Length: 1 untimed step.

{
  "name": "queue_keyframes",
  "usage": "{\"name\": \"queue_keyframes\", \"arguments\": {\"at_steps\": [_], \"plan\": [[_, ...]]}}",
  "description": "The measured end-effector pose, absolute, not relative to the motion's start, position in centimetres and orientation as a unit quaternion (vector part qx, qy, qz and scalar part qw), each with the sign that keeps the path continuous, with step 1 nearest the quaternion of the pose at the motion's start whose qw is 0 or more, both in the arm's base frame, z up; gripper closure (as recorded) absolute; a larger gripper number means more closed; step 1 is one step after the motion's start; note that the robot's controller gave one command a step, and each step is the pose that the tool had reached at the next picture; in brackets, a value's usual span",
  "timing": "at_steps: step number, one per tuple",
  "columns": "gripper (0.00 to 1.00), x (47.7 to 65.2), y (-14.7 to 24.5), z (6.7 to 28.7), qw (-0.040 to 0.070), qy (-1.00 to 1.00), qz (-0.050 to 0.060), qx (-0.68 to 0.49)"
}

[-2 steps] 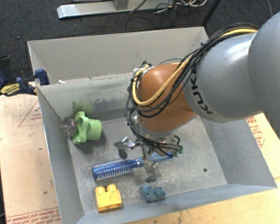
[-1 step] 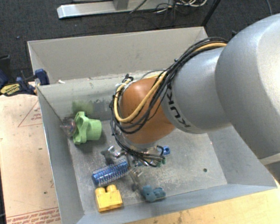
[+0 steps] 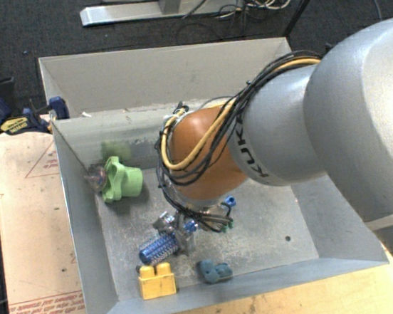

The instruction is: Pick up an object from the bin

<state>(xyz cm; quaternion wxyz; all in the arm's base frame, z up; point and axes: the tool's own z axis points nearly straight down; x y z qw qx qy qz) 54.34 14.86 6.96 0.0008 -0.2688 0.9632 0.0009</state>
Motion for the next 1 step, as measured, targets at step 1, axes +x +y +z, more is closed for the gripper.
{"name": "queue_keyframes", "arguments": {"at_steps": [1], "plan": [[1.0,53.51,13.53,27.24,0.005,0.94,0.0,-0.341]]}}
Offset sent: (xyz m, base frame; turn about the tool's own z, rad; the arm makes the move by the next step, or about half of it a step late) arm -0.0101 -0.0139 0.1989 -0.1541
